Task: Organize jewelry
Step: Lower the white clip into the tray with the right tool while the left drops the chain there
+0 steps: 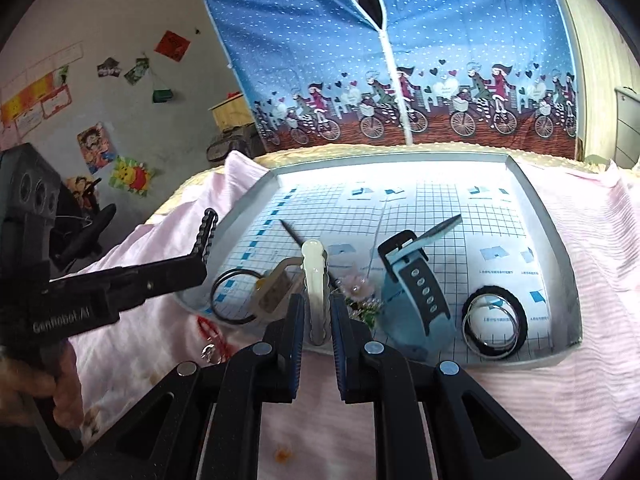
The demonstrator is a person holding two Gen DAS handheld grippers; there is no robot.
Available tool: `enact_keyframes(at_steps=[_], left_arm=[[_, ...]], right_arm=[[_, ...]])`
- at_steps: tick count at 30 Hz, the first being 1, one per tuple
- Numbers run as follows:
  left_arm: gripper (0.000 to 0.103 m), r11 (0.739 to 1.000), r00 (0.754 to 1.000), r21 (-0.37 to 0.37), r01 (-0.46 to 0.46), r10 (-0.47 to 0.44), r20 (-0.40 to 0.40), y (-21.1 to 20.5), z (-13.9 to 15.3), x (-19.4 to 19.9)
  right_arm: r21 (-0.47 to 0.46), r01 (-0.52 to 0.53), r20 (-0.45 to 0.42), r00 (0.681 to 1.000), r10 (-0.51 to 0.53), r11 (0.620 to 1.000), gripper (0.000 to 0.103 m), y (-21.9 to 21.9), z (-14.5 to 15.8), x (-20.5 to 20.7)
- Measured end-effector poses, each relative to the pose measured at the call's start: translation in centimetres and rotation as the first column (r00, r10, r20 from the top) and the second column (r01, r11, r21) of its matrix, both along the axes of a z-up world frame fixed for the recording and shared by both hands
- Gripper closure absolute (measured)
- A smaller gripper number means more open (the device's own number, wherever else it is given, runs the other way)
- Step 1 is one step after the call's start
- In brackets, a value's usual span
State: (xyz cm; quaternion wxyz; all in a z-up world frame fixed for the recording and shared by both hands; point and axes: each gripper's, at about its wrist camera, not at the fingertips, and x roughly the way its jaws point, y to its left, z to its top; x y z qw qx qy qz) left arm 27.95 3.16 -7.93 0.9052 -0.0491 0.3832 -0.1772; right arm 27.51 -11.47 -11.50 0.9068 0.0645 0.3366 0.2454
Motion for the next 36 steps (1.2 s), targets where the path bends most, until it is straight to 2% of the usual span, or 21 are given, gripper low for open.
enact_keyframes(at_steps=[7, 11, 22, 25, 26, 28, 29, 31, 32, 34, 36], left_arm=[[0.092, 1.0, 0.998, 0.006, -0.007, 0.008, -0.069, 0.9, -2.4, 2.2], [0.092, 1.0, 0.995, 0.006, -0.013, 0.014, -0.095, 1.3, -2.7, 2.5], [0.091, 0.998, 0.989, 0.035, -0.047, 0.051, -0.139, 1.6, -2.8, 2.8], [0.089, 0.997, 0.988, 0.036, -0.067, 0.071, -0.139, 2.2, -2.7, 2.8], [0.086, 0.997, 0.988, 0.032, -0.075, 0.078, -0.136, 2.3, -2.5, 2.7], [0.064, 0.996, 0.989, 0.016, -0.091, 0.092, -0.116, 2.7, -1.9, 2.3], [0.058, 0.995, 0.99, 0.006, -0.099, 0.1, -0.102, 3.0, -1.5, 2.0], [0.037, 0.994, 0.991, -0.015, -0.107, 0.106, -0.083, 3.3, -0.6, 1.3], [0.032, 0.993, 0.991, -0.02, -0.113, 0.111, -0.073, 3.5, -0.1, 0.9], [0.015, 0.992, 0.992, -0.031, -0.122, 0.121, -0.031, 3.8, 1.1, -0.1], [0.004, 0.991, 0.991, -0.036, -0.131, 0.132, 0.029, 4.1, 2.5, -1.4]], right_arm=[[-0.019, 0.016, -0.069, 0.997, -0.017, 1.0, 0.09, -0.5, -1.2, 1.7], [-0.012, 0.023, -0.123, 0.992, -0.024, 1.0, 0.09, -0.8, -2.2, 2.4], [-0.011, 0.031, -0.12, 0.992, -0.032, 0.999, 0.089, -1.0, -2.2, 2.0], [-0.01, 0.035, -0.117, 0.992, -0.036, 0.999, 0.084, -1.0, -2.1, 1.9], [-0.01, 0.036, -0.113, 0.993, -0.037, 0.999, 0.079, -1.0, -2.0, 1.8], [-0.015, 0.037, -0.098, 0.994, -0.038, 0.999, 0.073, -1.0, -1.7, 1.4], [-0.018, 0.037, -0.089, 0.995, -0.038, 0.999, 0.07, -1.0, -1.5, 1.2], [-0.025, 0.041, -0.063, 0.997, -0.042, 0.999, 0.063, -0.9, -0.8, 0.5], [-0.028, 0.046, -0.046, 0.998, -0.047, 0.999, 0.058, -1.0, -0.4, 0.0], [-0.035, 0.057, -0.012, 0.998, -0.058, 0.998, 0.048, -0.9, 0.3, -0.9], [-0.04, 0.07, 0.03, 0.997, -0.068, 0.997, 0.039, -1.0, 1.2, -1.9]])
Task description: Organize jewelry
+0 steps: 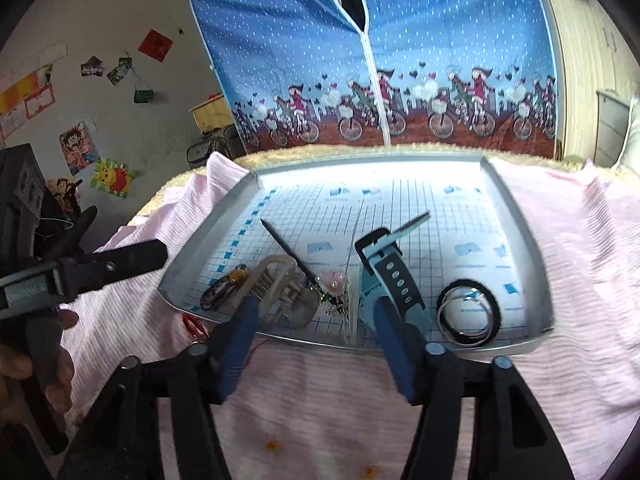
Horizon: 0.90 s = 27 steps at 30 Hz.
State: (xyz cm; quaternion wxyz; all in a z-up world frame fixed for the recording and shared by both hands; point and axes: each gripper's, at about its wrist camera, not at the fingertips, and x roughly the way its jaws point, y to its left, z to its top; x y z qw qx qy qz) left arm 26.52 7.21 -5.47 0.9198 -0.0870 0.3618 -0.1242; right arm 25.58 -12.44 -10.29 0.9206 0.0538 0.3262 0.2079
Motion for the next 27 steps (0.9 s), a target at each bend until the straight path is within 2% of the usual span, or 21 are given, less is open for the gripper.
enact_keyframes(at_steps=[2, 6, 7, 8, 17, 23, 27], left_arm=[[0.002, 1.0, 0.998, 0.018, -0.01, 0.008, 0.069, 0.1, 1.4, -1.4], [0.002, 0.996, 0.976, 0.086, -0.022, 0.003, 0.217, -0.4, 3.9, -4.6], [0.002, 0.995, 0.97, 0.095, -0.027, 0.003, 0.244, -0.4, 4.3, -5.4], [0.002, 0.995, 0.965, 0.099, -0.032, 0.005, 0.262, -0.4, 4.8, -6.2], [0.002, 0.992, 0.954, 0.114, -0.052, 0.015, 0.299, 0.3, 6.3, -11.7], [0.002, 0.993, 0.94, 0.088, -0.083, 0.048, 0.338, 0.5, 7.2, -15.2], [0.002, 0.988, 0.932, 0.113, -0.109, 0.062, 0.358, 0.0, 7.1, -17.8]], right_arm=[[0.003, -0.003, 0.038, 0.999, 0.003, 1.0, 0.024, -0.1, 1.1, -1.1], [-0.002, -0.021, 0.088, 0.996, 0.021, 1.0, 0.013, -0.1, 2.9, -2.9], [-0.003, -0.02, 0.103, 0.994, 0.021, 1.0, 0.004, -0.2, 3.4, -3.4], [-0.001, -0.018, 0.118, 0.993, 0.018, 1.0, 0.0, -0.3, 3.8, -4.0], [-0.018, -0.02, 0.229, 0.973, 0.024, 1.0, 0.0, -0.9, 6.6, -9.1], [-0.013, 0.01, 0.267, 0.964, -0.006, 1.0, 0.0, -1.8, 7.4, -13.1], [0.008, 0.034, 0.281, 0.959, -0.035, 0.999, 0.0, -2.8, 7.8, -15.6]])
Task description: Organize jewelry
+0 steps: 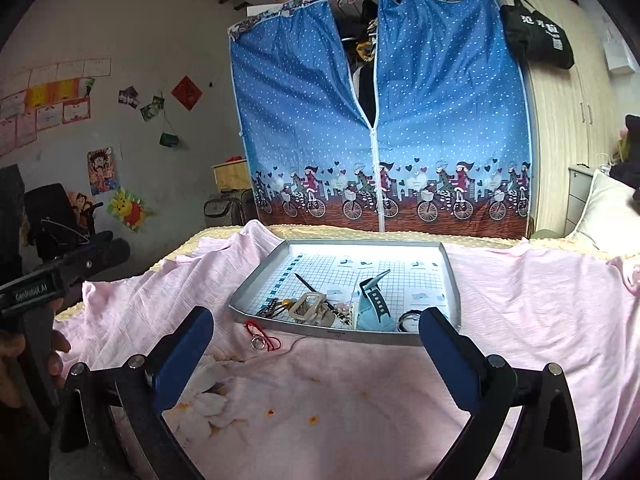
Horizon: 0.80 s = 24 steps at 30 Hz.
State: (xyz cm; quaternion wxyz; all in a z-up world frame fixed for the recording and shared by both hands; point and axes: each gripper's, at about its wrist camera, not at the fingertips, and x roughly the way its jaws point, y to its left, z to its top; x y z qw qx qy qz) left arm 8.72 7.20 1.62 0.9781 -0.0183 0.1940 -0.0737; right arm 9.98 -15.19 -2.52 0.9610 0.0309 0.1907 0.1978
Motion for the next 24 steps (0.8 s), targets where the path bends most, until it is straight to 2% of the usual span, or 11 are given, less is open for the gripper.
enact_keyframes(at_steps=[6, 9, 12, 18, 24], left_arm=[[0.002, 1.0, 1.0, 0.024, -0.004, 0.004, 0.021, -1.6, -0.6, -3.7], [0.002, 1.0, 1.0, 0.028, 0.012, -0.011, -0.009, -2.5, -1.5, -4.9], [0.002, 0.999, 1.0, 0.044, 0.025, -0.025, 0.003, -3.4, -1.8, -6.3], [0.002, 0.997, 0.999, 0.079, 0.006, -0.002, -0.045, -4.5, -2.8, -6.7], [0.002, 0.999, 0.995, 0.024, -0.025, 0.027, -0.093, -3.7, -3.4, -6.3]], right_arm=[[0.014, 0.041, 0.008, 0.999, -0.041, 0.999, 0.0, -1.5, 0.1, -3.1], [0.008, 0.058, 0.006, 0.998, -0.058, 0.998, 0.0, -2.1, 0.0, -4.5], [0.012, 0.073, -0.002, 0.997, -0.073, 0.997, 0.0, -2.7, -0.2, -5.5], [0.007, 0.092, -0.012, 0.996, -0.092, 0.996, 0.0, -3.2, -0.4, -6.8], [-0.013, 0.104, -0.039, 0.994, -0.104, 0.995, 0.0, -3.1, -1.0, -6.7]])
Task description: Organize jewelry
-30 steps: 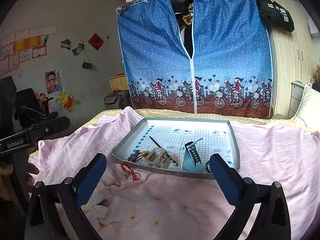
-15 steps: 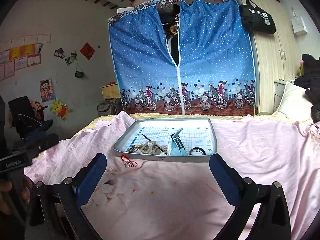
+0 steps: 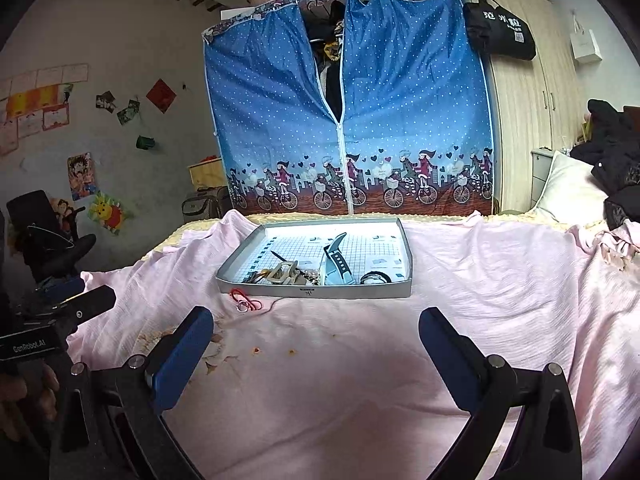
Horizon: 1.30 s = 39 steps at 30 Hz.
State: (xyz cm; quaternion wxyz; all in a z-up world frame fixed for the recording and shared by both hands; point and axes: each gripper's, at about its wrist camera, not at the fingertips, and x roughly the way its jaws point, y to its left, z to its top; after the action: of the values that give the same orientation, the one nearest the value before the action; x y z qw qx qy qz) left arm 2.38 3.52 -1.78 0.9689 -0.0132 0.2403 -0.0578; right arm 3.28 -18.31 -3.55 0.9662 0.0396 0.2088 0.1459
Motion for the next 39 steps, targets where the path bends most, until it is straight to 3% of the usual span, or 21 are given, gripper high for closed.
enact_keyframes(at_steps=[7, 16, 23, 31, 38, 39], left_arm=[[0.002, 0.998, 0.997, -0.018, -0.059, 0.058, -0.049, 0.7, -0.4, 0.3], [0.002, 0.998, 0.995, -0.002, -0.068, 0.068, -0.079, 0.7, -0.7, 0.6], [0.002, 0.996, 0.983, -0.027, -0.082, 0.076, -0.168, 1.6, -1.2, 2.0], [0.002, 0.992, 0.952, -0.112, -0.064, 0.027, -0.304, 3.2, -1.2, 4.9], [0.002, 0.992, 0.909, -0.122, 0.02, -0.069, -0.412, 3.1, -0.9, 9.8], [0.002, 0.995, 0.904, -0.095, 0.034, -0.071, -0.422, 3.0, -1.0, 10.6]], right_arm=[[-0.022, -0.003, -0.027, 1.0, 0.003, 1.0, 0.0, 0.3, -0.5, 0.4], [-0.035, -0.01, -0.049, 0.999, 0.008, 0.999, 0.0, 0.6, -0.9, 0.7], [-0.031, -0.01, -0.083, 0.996, 0.008, 0.999, 0.0, 0.5, -1.2, 1.3], [-0.046, -0.049, -0.131, 0.991, 0.042, 0.998, 0.0, 0.5, -1.0, 2.9], [-0.026, -0.11, -0.222, 0.97, 0.102, 0.994, 0.0, 0.9, -1.8, 6.2], [-0.023, -0.116, -0.234, 0.966, 0.108, 0.993, 0.0, 1.0, -2.1, 6.5]])
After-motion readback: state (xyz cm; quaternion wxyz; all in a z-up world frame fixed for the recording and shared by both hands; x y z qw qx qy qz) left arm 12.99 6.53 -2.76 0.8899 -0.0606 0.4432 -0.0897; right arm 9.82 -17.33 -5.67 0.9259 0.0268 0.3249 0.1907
